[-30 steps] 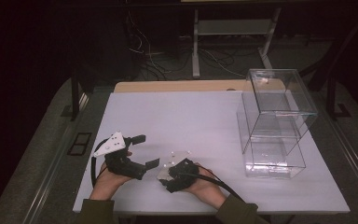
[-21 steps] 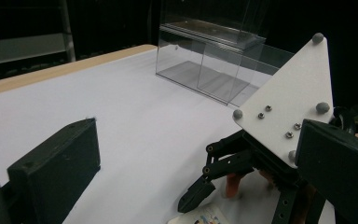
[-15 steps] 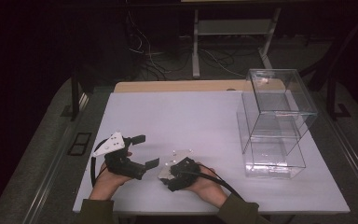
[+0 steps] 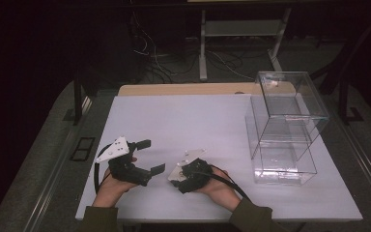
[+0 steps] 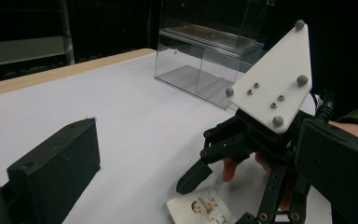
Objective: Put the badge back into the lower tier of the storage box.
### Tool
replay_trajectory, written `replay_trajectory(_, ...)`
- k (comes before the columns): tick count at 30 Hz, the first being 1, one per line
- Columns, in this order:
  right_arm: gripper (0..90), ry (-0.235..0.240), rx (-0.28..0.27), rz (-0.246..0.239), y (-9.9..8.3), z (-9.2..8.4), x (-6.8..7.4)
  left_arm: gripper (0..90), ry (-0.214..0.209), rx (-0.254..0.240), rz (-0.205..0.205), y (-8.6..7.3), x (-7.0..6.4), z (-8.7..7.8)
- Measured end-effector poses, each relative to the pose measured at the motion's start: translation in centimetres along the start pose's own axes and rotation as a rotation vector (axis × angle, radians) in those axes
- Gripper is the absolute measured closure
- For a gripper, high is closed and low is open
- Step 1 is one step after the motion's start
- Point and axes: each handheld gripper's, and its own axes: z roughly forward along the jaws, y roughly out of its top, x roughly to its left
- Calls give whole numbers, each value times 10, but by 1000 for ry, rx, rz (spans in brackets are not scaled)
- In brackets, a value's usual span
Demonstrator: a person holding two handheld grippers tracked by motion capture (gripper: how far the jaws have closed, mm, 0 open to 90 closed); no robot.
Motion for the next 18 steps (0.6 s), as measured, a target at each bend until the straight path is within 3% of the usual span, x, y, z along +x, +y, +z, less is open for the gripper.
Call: replay_trajectory(18,326,-9,-15,17,-1,-33,-20,0,9,34,3,-10,-1,9)
